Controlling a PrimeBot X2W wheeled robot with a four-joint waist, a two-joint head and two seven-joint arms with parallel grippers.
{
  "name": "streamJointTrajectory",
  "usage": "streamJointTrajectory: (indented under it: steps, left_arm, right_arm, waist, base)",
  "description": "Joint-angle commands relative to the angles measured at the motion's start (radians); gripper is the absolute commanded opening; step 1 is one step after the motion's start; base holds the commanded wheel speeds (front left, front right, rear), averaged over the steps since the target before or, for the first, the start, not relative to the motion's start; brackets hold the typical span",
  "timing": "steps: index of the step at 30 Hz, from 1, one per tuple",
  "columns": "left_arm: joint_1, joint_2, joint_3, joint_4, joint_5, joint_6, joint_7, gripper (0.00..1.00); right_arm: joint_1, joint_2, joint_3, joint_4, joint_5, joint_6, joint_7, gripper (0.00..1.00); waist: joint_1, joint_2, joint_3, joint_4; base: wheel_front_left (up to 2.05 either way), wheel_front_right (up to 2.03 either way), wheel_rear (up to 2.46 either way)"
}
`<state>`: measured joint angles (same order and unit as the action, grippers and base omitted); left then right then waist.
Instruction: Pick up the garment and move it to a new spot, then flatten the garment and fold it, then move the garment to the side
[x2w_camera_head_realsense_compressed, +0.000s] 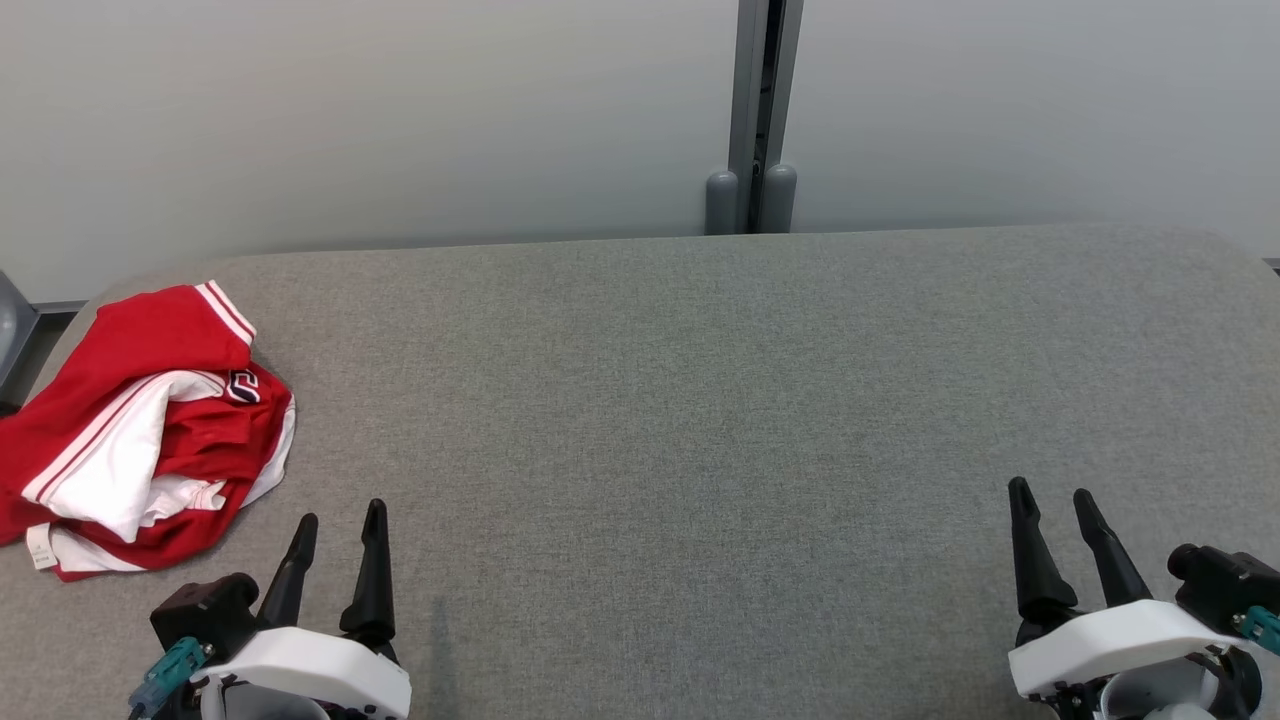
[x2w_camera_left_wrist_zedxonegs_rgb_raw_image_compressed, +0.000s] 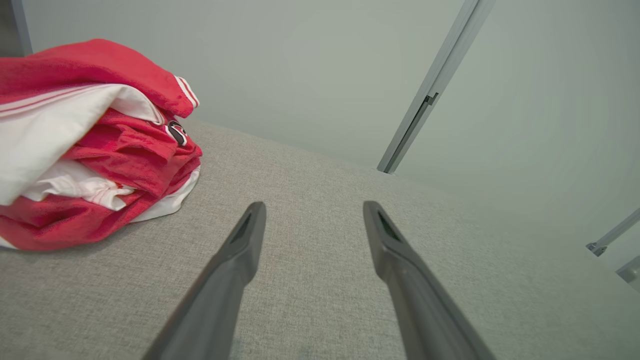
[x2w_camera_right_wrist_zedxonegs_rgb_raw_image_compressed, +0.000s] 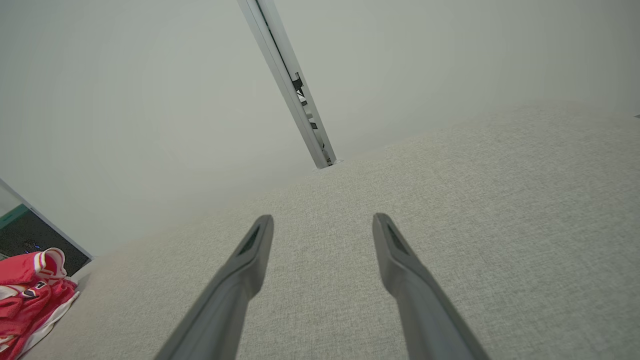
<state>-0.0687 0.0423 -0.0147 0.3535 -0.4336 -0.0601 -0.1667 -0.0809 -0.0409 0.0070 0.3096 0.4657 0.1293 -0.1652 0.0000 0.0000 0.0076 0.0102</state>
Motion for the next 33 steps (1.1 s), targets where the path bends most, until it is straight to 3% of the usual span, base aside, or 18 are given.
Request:
streamJointTrajectory:
  steps: [1, 33]
  left_arm:
    - [-0.01, 0.007, 0.0, -0.011, 0.018, 0.006, -0.006, 1.0]
    - [0.016, 0.01, -0.007, 0.017, 0.271, 0.043, -0.074, 1.0]
  right_arm:
    - [-0.018, -0.007, -0.002, -0.009, -0.019, 0.001, -0.008, 1.0]
    - [-0.005, -0.012, 0.002, 0.016, -0.272, 0.002, -0.078, 1.0]
  waist:
    - [0.0, 0.0, 0.0, 0.0]
    - [0.0, 0.0, 0.001, 0.005]
  base:
    - [0.0, 0.0, 0.0]
    - [0.0, 0.0, 0.0]
